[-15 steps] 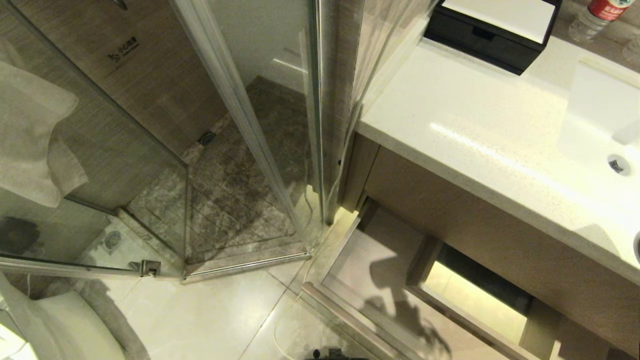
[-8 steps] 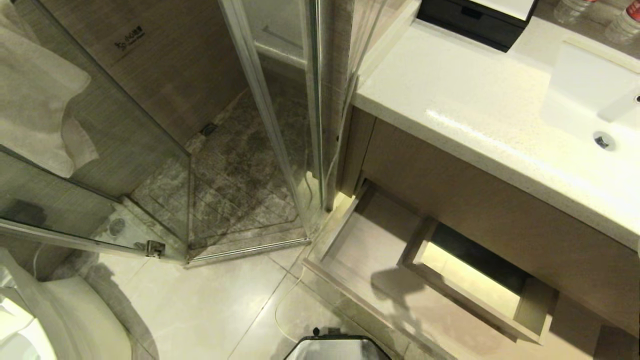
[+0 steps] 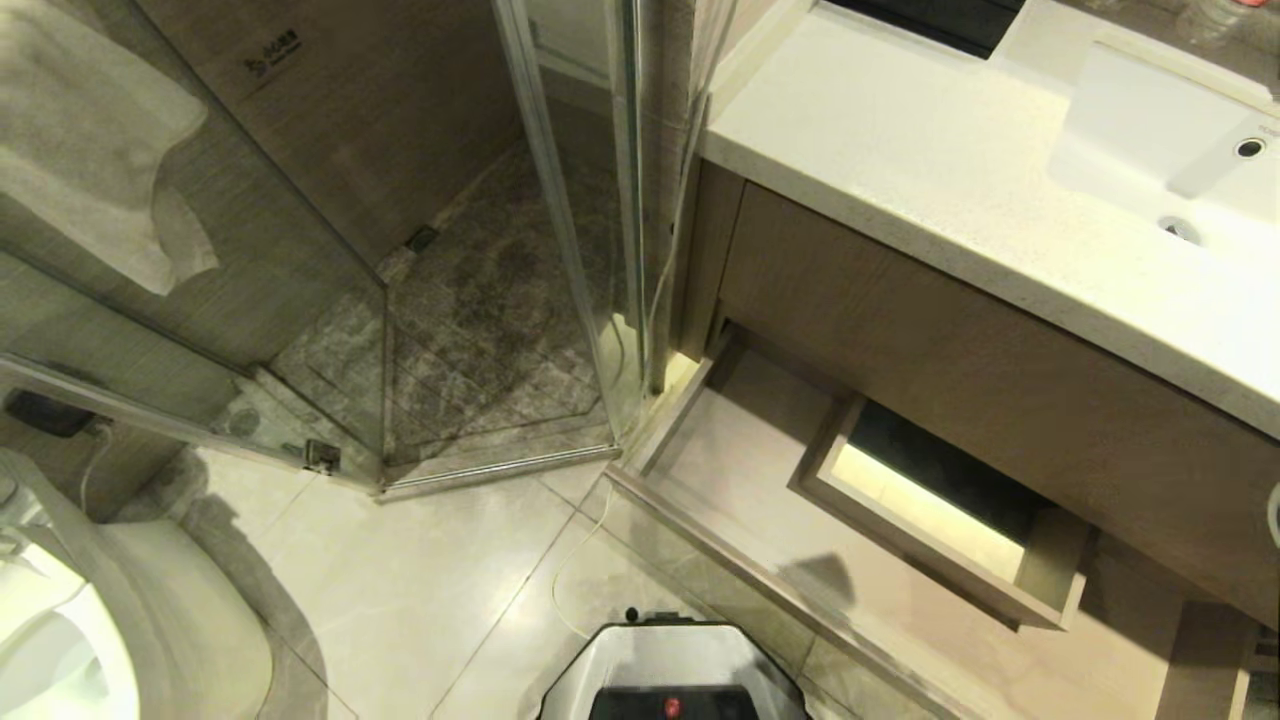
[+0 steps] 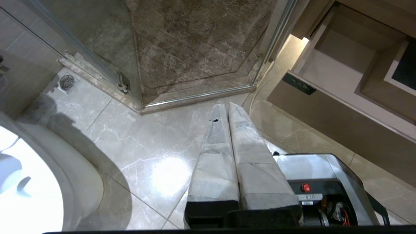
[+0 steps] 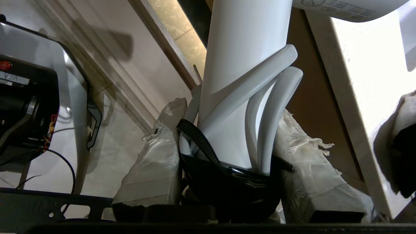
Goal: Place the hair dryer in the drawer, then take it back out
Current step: Put it into the drawer
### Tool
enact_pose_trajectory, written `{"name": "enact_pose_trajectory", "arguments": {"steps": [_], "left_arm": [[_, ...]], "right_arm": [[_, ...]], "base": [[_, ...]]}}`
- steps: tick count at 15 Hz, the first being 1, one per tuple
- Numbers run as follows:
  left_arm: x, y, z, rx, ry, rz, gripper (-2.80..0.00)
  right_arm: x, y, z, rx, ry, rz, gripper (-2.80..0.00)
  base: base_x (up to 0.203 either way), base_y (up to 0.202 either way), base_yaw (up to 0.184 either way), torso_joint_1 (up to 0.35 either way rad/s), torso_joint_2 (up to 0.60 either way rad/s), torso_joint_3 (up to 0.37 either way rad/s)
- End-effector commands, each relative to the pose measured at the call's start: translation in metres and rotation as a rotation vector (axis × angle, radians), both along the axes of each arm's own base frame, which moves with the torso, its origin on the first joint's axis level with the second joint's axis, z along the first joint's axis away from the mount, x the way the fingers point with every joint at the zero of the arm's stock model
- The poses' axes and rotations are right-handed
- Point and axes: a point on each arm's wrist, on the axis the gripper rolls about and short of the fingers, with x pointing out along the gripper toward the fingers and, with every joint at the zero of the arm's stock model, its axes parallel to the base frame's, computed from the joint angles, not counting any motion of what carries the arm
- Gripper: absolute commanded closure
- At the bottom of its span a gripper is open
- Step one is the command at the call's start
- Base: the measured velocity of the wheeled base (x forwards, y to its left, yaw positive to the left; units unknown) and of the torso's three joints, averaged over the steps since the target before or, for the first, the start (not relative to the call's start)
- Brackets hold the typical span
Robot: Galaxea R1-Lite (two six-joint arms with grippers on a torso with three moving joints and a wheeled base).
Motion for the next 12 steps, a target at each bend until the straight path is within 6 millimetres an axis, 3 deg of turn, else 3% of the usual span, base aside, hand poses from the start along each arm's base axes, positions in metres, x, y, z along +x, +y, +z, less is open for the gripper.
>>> {"name": "enact_pose_trajectory", "arguments": {"steps": [1, 4, 12], "left_arm": [[0.0001, 0.0, -0.0004, 0.0, 0.001, 0.0, 0.0], [0.0, 0.0, 0.0, 0.0, 0.0, 0.0, 0.0], [0.0001, 0.0, -0.0004, 0.0, 0.001, 0.0, 0.0]], "right_arm": [[-0.0007, -0.0002, -0.0016, -0.002, 0.003, -0.001, 0.0], [-0.0006, -0.0003, -0.004, -0.003, 0.008, -0.009, 0.0], [-0.0031, -0.0009, -0.0111, -0.002, 0.003, -0.012, 0.0]], "base": [[0.0, 0.0, 0.0, -0.208, -0.09, -0.29], [0.0, 0.0, 0.0, -0.225, 0.03, -0.18], [0.0, 0.0, 0.0, -0.177, 0.31, 0.114]]}}
